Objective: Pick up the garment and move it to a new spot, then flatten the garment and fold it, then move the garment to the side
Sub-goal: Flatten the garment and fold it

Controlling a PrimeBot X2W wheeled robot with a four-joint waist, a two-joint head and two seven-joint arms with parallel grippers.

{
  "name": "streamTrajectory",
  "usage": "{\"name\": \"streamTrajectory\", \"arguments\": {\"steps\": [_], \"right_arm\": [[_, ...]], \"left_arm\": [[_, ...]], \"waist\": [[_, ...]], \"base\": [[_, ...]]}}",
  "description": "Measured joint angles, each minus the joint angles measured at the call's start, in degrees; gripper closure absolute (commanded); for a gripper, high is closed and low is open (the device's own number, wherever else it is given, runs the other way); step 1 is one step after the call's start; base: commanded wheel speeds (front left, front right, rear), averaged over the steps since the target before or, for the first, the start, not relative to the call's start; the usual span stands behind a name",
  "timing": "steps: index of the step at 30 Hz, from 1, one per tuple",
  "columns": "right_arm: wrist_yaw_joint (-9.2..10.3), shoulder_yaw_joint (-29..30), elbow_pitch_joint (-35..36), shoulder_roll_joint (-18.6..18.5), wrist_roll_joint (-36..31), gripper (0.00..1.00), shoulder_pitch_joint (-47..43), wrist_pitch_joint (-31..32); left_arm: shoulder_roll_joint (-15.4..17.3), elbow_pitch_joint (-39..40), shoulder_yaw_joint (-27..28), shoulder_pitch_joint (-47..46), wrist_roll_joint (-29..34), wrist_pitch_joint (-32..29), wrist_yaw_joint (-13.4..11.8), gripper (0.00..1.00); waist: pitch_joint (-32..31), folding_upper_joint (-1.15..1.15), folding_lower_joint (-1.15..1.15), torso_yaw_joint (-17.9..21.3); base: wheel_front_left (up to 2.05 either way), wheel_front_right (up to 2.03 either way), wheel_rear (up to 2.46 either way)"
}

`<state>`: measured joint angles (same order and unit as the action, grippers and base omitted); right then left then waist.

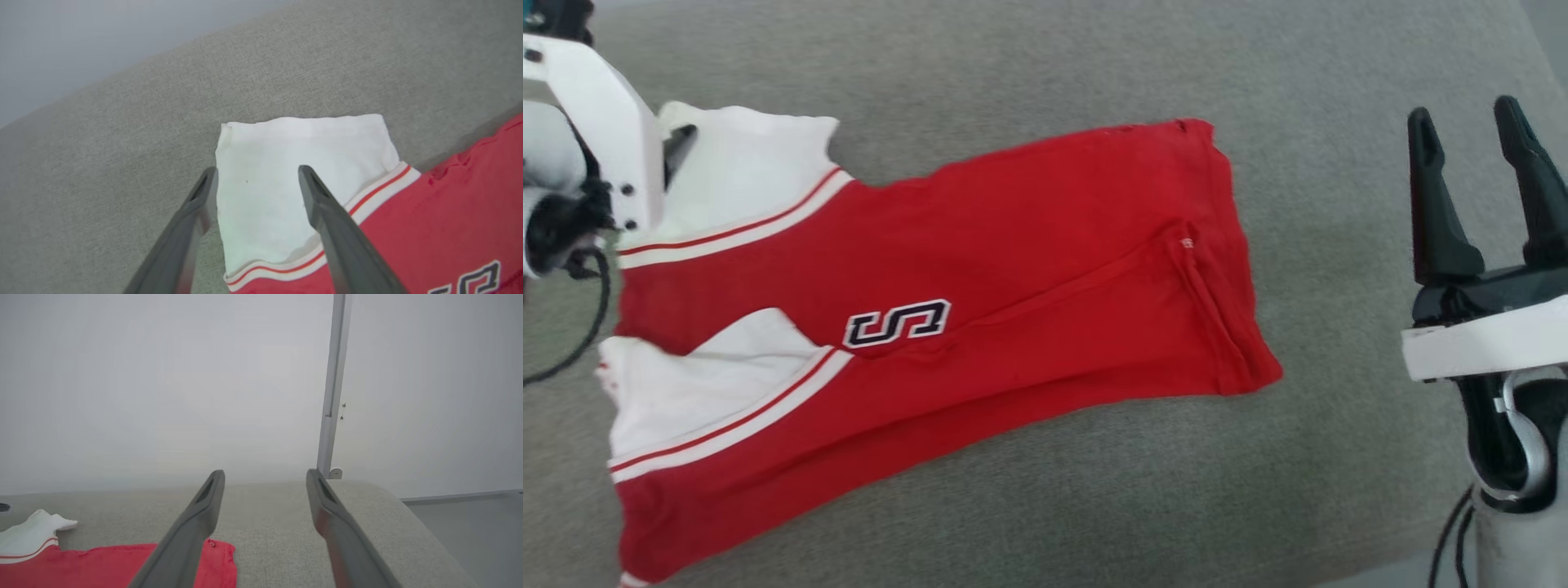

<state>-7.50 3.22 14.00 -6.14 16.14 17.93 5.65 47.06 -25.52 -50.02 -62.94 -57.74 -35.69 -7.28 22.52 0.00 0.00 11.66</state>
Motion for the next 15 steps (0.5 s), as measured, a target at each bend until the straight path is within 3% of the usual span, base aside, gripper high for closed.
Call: {"name": "streamTrajectory", "arguments": {"steps": [6,15], "right_arm": [[0.0,-2.9,-1.4,1.2,-0.2,0.0,1.0,-2.5],[0.0,-4.7,-2.3,1.4,1.0,0.0,2.9,-2.4]], "left_arm": [[-0.9,-9.5,-0.3,-3.3,1.3,0.4,1.5,0.0],[-3.8,-19.8,-0.2,-7.8,1.0,-2.5,1.2,0.0]], "waist": [[3.1,0.0,0.0,3.1],[7.0,0.0,0.0,5.4]], "base": [[0.0,0.0,0.0],[0.0,0.0,0.0]]}}
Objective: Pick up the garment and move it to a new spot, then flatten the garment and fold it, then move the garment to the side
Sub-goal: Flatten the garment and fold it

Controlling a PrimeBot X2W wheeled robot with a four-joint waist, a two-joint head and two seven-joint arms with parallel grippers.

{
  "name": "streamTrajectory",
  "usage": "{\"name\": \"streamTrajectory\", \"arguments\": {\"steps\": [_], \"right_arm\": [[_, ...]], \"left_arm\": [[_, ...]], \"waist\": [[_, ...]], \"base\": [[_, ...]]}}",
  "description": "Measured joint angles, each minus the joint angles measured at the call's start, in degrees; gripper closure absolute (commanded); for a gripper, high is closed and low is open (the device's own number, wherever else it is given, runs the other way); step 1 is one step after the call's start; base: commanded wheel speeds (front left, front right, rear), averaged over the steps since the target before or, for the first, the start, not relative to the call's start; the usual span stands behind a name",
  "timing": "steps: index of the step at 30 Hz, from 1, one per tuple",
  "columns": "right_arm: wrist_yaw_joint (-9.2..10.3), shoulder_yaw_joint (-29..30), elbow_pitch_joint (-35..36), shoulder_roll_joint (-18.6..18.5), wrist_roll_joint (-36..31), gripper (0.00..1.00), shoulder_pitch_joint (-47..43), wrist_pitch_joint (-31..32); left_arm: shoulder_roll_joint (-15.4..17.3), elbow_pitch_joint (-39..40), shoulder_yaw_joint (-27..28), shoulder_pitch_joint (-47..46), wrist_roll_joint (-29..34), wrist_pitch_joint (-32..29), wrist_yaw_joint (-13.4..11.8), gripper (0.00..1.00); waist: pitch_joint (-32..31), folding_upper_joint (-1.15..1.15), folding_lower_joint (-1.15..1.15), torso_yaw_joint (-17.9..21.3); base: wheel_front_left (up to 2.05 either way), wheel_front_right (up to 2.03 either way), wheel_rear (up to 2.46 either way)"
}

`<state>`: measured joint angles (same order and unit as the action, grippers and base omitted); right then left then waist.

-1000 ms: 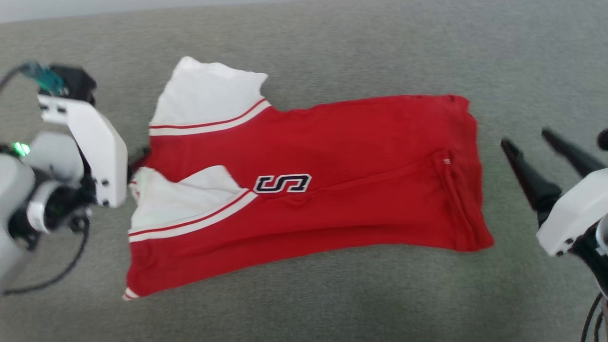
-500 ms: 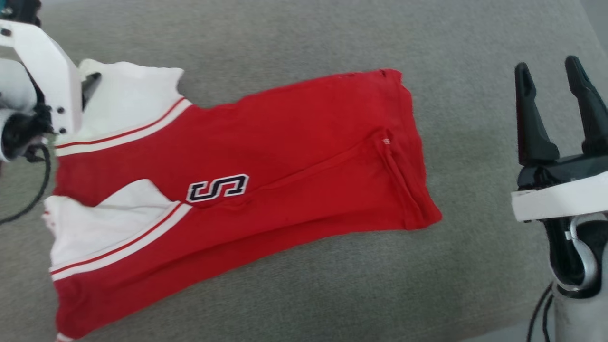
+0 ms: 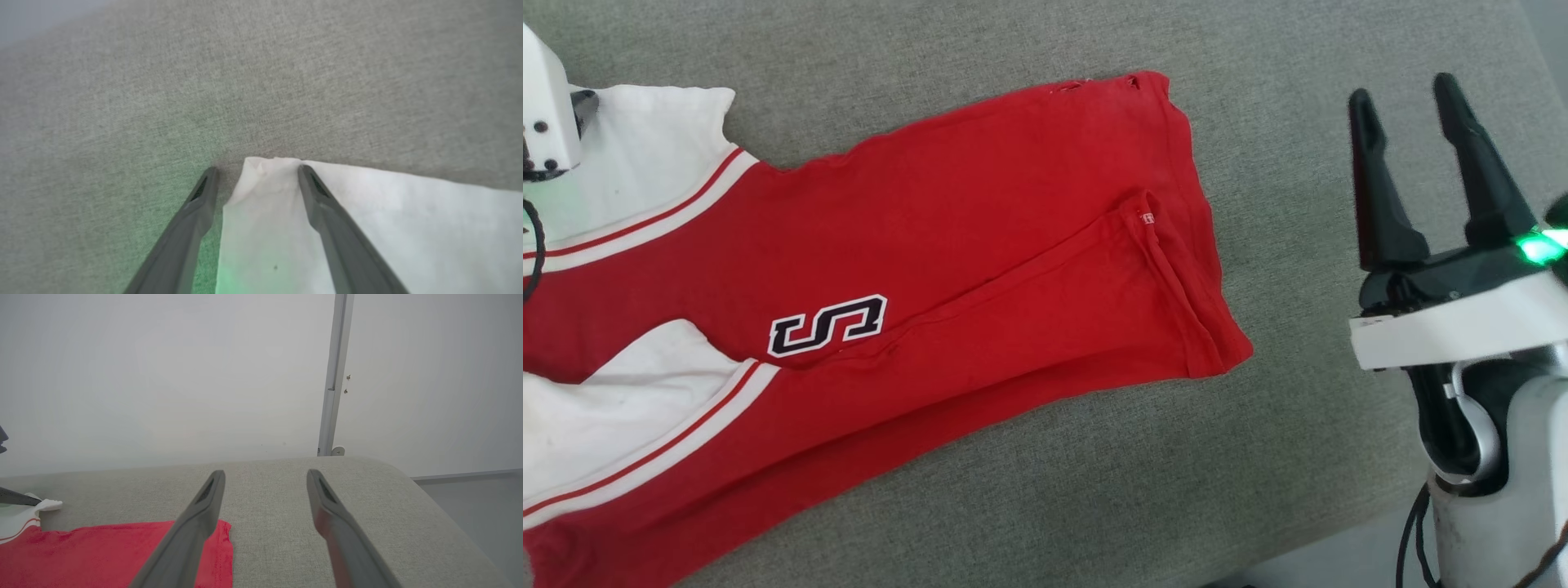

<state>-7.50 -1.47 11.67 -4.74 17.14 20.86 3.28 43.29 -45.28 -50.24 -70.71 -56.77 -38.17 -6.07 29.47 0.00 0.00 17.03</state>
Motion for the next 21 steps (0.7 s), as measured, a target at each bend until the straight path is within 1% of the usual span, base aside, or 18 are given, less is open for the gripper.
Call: {"name": "streamTrajectory", "arguments": {"steps": [2,3,4,7,9,11,13,14,17,18,21], "right_arm": [[0.0,-0.3,-0.4,-0.3,0.2,0.0,0.3,0.5],[-0.01,-0.7,-0.7,-0.5,0.7,0.0,0.6,0.8],[0.0,-1.0,-1.2,-1.0,1.2,0.0,1.2,1.8],[0.0,-2.9,-3.7,-2.7,3.2,0.0,3.9,5.4],[0.0,-5.2,-6.0,-4.9,3.8,0.0,6.6,8.4],[0.0,-7.5,-8.7,-6.3,5.8,0.0,10.0,11.5],[-0.01,-10.8,-12.1,-8.7,6.9,0.0,13.7,15.7],[-0.01,-12.0,-13.8,-9.2,8.4,0.0,15.4,17.3],[0.0,-16.6,-19.4,-12.2,9.9,0.0,21.2,24.1],[0.0,-17.3,-21.2,-12.3,11.4,0.0,23.0,25.8],[-0.05,-21.2,-26.6,-13.3,13.1,0.0,28.7,31.1]], "left_arm": [[-0.3,-0.8,0.1,-0.4,-0.4,-0.8,0.0,0.0],[-0.6,-1.4,0.1,-0.9,-0.7,-1.8,0.0,0.42],[-1.1,-1.7,0.0,-1.2,-0.8,-2.5,0.3,1.0],[-2.3,-2.6,-0.1,-2.3,-1.3,-5.4,0.2,1.0],[-3.2,-2.8,-0.6,-3.1,-1.3,-6.7,0.2,1.0],[-3.9,-3.0,-0.9,-3.8,-1.3,-7.1,0.3,1.0],[-4.5,-3.0,-1.1,-4.4,-1.2,-7.3,0.4,1.0],[-4.9,-3.1,-1.2,-4.7,-1.2,-7.4,0.5,1.0],[-6.0,-3.4,-1.4,-5.5,-1.2,-7.4,0.6,1.0],[-6.4,-3.6,-1.4,-5.8,-1.1,-7.3,0.7,1.0],[-7.6,-4.2,-1.6,-6.5,-1.0,-6.9,0.9,1.0]], "waist": [[0.2,0.0,0.0,0.0],[0.3,0.0,0.0,-0.1],[0.5,0.0,0.0,-0.3],[0.8,0.0,0.0,-0.8],[1.1,0.0,0.0,-1.4],[1.4,0.0,0.0,-1.9],[1.7,0.0,0.0,-2.5],[1.8,0.0,0.0,-2.8],[2.1,0.0,0.0,-3.8],[2.2,0.0,0.0,-4.1],[2.4,0.0,0.0,-4.9]], "base": [[0.0,0.0,0.0],[0.0,0.0,0.0],[0.0,0.0,0.0],[0.0,0.0,0.0],[0.0,0.0,0.0],[0.0,0.0,0.0],[0.0,0.0,0.0],[0.0,0.0,0.0],[0.0,0.0,0.0],[0.0,0.0,0.0],[0.0,0.0,0.0]]}}
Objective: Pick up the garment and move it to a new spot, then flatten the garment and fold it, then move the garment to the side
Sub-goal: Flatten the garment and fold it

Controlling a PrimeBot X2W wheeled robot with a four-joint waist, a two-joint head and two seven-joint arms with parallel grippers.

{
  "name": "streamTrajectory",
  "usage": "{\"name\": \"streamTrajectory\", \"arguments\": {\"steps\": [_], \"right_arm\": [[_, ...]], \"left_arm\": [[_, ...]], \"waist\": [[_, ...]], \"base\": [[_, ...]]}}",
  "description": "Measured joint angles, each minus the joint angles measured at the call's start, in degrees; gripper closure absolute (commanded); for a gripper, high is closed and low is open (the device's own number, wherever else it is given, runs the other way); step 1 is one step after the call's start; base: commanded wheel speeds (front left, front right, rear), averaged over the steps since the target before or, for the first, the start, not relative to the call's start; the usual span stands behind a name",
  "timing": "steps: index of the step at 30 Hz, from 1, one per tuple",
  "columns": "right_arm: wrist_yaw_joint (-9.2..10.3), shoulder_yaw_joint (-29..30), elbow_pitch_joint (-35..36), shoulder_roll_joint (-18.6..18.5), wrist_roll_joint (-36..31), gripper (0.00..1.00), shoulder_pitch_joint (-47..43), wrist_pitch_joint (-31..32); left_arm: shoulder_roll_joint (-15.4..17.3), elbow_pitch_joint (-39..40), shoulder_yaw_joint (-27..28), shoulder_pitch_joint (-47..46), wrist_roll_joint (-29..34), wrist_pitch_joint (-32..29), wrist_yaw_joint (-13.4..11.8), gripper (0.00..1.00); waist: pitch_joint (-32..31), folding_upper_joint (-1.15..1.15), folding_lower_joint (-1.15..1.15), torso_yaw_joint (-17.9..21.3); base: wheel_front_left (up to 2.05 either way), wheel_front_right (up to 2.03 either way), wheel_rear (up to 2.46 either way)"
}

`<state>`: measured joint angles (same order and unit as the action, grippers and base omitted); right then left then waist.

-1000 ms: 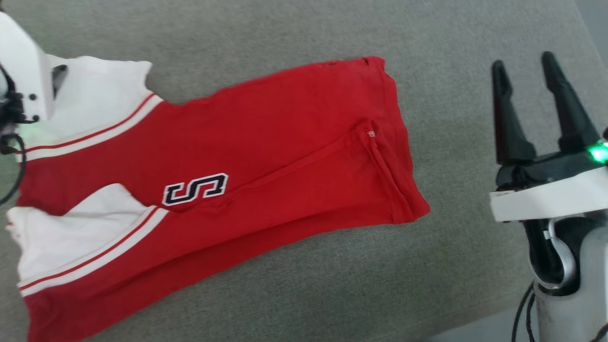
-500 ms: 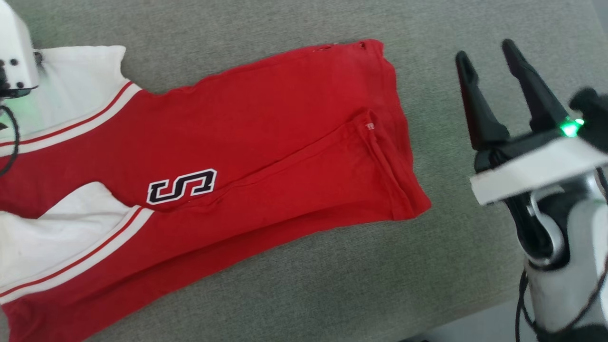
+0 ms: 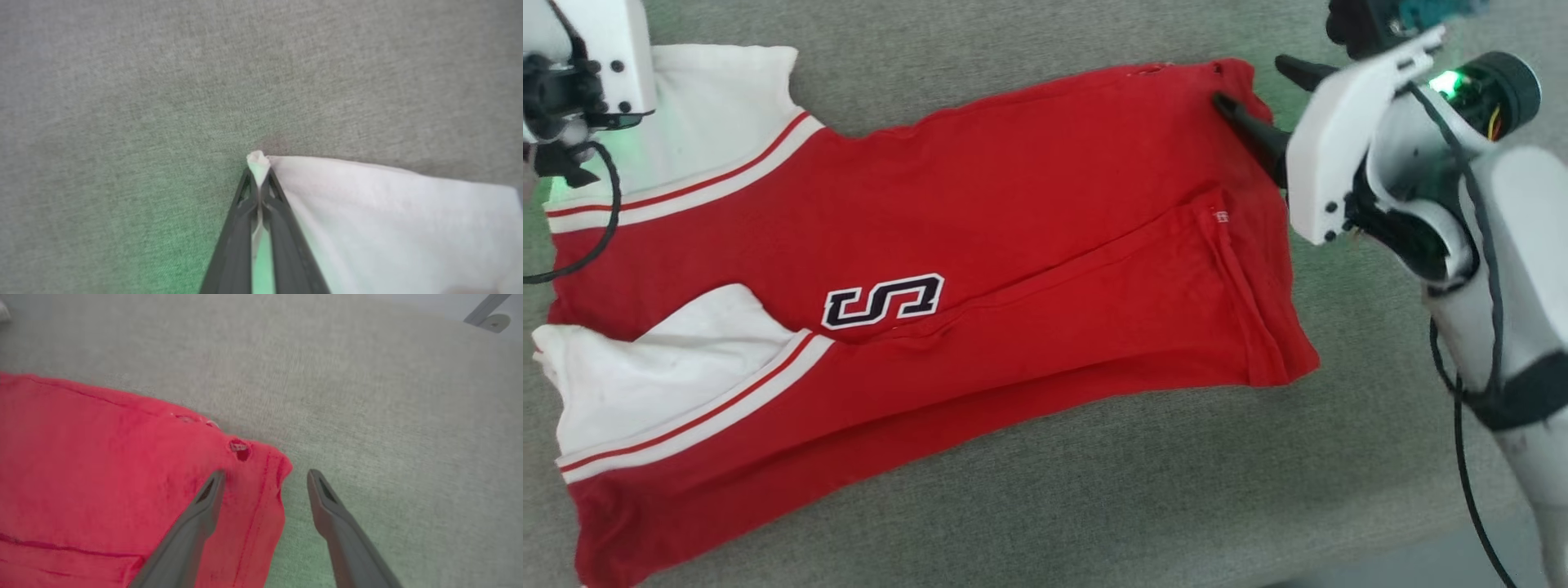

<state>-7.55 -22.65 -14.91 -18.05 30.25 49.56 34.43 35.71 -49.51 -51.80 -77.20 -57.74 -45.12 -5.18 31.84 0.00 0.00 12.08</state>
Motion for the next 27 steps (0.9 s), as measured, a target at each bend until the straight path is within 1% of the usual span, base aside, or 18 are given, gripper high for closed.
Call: {"name": "streamTrajectory", "arguments": {"steps": [5,9,10,11,13,18,22,27], "right_arm": [[0.03,-5.3,-9.0,-1.1,2.3,0.0,6.2,7.0],[0.07,-8.3,-13.2,-0.9,5.3,0.01,9.4,10.8],[0.08,-9.0,-13.7,-1.1,6.0,0.65,9.9,11.4],[0.08,-9.7,-14.2,-1.4,6.6,1.0,10.4,11.7],[0.05,-10.7,-14.9,-1.9,7.7,1.0,10.8,11.6],[-0.03,-11.3,-15.5,-3.6,8.3,1.0,10.5,6.2],[-0.01,-11.4,-15.0,-6.1,8.6,1.0,8.7,2.1],[-0.01,-10.8,-13.4,-7.8,8.4,1.0,6.4,-1.0]], "left_arm": [[-1.9,-1.0,-0.1,-0.7,0.0,1.0,0.6,1.0],[-3.5,-2.1,-0.2,-1.0,0.0,2.1,0.8,1.0],[-3.7,-2.4,-0.2,-1.0,0.0,2.4,1.1,1.0],[-3.9,-2.7,-0.2,-1.0,0.0,2.8,1.2,1.0],[-4.5,-3.4,-0.1,-1.0,0.0,3.9,1.2,1.0],[-5.5,-4.0,-0.8,-0.6,0.3,6.3,3.0,1.0],[-6.1,-3.7,-1.3,0.1,0.3,6.9,4.5,1.0],[-5.9,-2.1,-1.3,0.2,0.2,6.8,5.4,1.0]], "waist": [[0.2,0.0,0.0,-1.4],[0.2,0.0,0.0,-2.4],[0.2,0.0,0.0,-2.7],[0.2,0.0,0.0,-2.9],[0.0,0.0,0.0,-3.3],[-1.4,0.0,0.0,-4.6],[-3.6,0.0,0.0,-6.0],[-6.7,0.0,0.0,-7.8]], "base": [[0.0,0.0,0.0],[0.0,0.0,0.0],[0.0,0.0,0.0],[0.0,0.0,0.0],[0.0,0.0,0.0],[0.0,0.0,0.0],[0.0,0.0,0.0],[0.0,0.0,0.0]]}}
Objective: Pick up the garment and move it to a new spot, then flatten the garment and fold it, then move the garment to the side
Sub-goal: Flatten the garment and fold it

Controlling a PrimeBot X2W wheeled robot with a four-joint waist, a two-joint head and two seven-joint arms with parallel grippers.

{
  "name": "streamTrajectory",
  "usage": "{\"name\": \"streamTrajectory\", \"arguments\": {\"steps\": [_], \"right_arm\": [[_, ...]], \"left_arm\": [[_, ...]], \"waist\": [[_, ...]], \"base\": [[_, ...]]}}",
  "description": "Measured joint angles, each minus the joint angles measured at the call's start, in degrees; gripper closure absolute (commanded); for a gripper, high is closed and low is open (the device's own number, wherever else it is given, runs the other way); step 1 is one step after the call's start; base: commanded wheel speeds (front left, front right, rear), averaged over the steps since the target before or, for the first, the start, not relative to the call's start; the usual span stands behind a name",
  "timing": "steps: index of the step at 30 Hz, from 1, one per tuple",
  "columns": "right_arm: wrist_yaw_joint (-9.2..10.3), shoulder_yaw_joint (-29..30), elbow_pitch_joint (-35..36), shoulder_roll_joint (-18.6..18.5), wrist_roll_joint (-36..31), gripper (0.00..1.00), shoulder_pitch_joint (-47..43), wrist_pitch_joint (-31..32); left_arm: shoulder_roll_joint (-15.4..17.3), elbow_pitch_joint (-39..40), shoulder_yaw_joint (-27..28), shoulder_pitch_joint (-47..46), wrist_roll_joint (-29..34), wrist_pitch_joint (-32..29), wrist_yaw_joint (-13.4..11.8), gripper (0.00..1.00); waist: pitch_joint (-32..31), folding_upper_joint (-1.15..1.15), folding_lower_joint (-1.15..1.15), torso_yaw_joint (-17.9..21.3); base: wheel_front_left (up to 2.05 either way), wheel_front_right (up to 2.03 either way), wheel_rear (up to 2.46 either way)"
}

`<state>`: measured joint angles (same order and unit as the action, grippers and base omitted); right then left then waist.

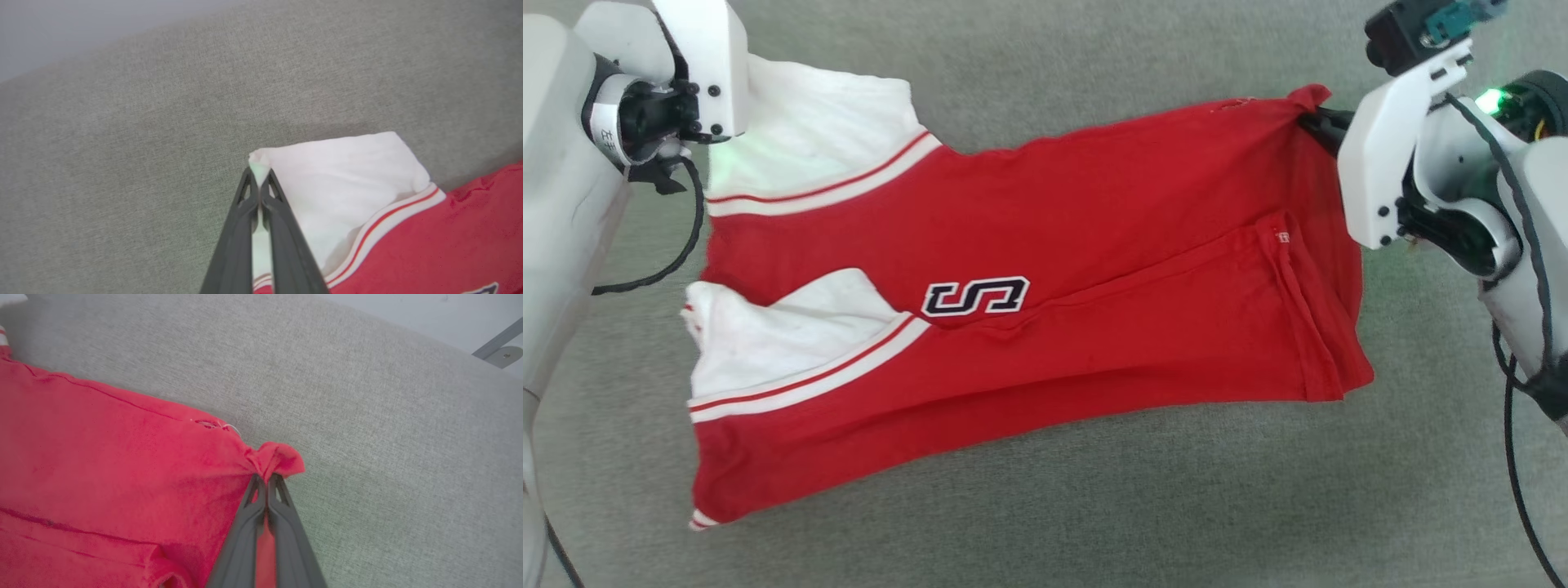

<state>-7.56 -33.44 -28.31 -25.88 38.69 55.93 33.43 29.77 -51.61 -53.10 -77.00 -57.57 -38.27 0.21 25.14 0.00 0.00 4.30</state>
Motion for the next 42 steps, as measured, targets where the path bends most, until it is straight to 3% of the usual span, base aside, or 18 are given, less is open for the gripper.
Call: {"name": "streamTrajectory", "arguments": {"steps": [8,11,18,27,31,36,37,38,39,40,41,42], "right_arm": [[0.0,1.8,5.0,-3.1,-1.9,1.0,-5.5,-3.7],[0.0,3.0,7.9,-5.0,-2.5,1.0,-8.3,-4.7],[0.0,7.4,17.0,-9.8,-2.8,1.0,-18.7,-5.4],[0.0,15.1,24.5,-11.1,-3.3,1.0,-32.4,-3.5],[0.01,17.4,24.7,-8.8,-3.6,1.0,-36.8,-2.0],[0.0,17.3,23.0,-6.4,-3.9,0.98,-37.8,-1.1],[0.01,17.2,22.4,-5.9,-3.9,0.73,-37.8,-0.8],[0.03,17.1,21.9,-5.4,-4.0,0.11,-37.8,-0.7],[0.04,16.9,21.6,-5.0,-4.0,0.0,-37.6,-0.6],[0.03,16.8,21.1,-4.5,-4.0,0.0,-37.4,-0.2],[0.04,16.6,21.1,-4.3,-4.0,0.0,-37.2,-0.1],[0.04,16.6,21.1,-4.2,-4.0,0.0,-36.7,-0.1]], "left_arm": [[2.0,6.2,0.1,3.6,-2.0,-1.6,0.3,1.0],[3.9,10.5,0.3,5.5,-2.7,-3.0,-1.0,1.0],[11.8,30.1,0.5,14.4,-5.6,-8.3,-9.0,1.0],[21.8,56.0,-0.4,28.3,-7.9,-11.9,-23.6,1.0],[22.6,59.3,-0.9,33.1,-9.3,-10.5,-26.0,1.0],[20.6,56.7,-1.7,36.4,-10.0,-8.0,-25.6,1.0],[20.1,55.4,-1.9,36.6,-10.0,-7.4,-25.1,1.0],[19.4,54.1,-2.0,36.8,-10.0,-6.6,-24.5,0.96],[18.8,52.6,-1.8,36.9,-10.0,-5.7,-24.1,0.92],[18.3,51.3,-1.7,36.9,-10.0,-4.8,-23.4,0.66],[17.9,50.3,-1.6,36.9,-9.6,-3.7,-22.8,0.28],[17.6,49.2,-1.3,36.9,-9.3,-2.7,-22.2,0.12]], "waist": [[-5.3,0.0,0.0,-2.6],[-7.0,0.0,0.0,-3.5],[-9.7,0.0,0.0,-5.8],[-10.3,0.0,0.0,-7.0],[-9.6,0.0,0.0,-7.1],[-9.1,0.0,0.0,-6.9],[-9.0,0.0,0.0,-6.8],[-8.9,0.0,0.0,-6.7],[-8.8,0.0,0.0,-6.7],[-8.8,0.0,0.0,-6.6],[-8.8,0.0,0.0,-6.5],[-8.8,0.0,0.0,-6.4]], "base": [[0.0,0.0,0.0],[0.0,0.0,0.0],[0.0,0.0,0.0],[0.0,0.0,0.0],[0.0,0.0,0.0],[0.0,0.0,0.0],[0.0,0.0,0.0],[0.0,0.0,0.0],[0.0,0.0,0.0],[0.0,0.0,0.0],[0.0,0.0,0.0],[0.0,0.0,0.0]]}}
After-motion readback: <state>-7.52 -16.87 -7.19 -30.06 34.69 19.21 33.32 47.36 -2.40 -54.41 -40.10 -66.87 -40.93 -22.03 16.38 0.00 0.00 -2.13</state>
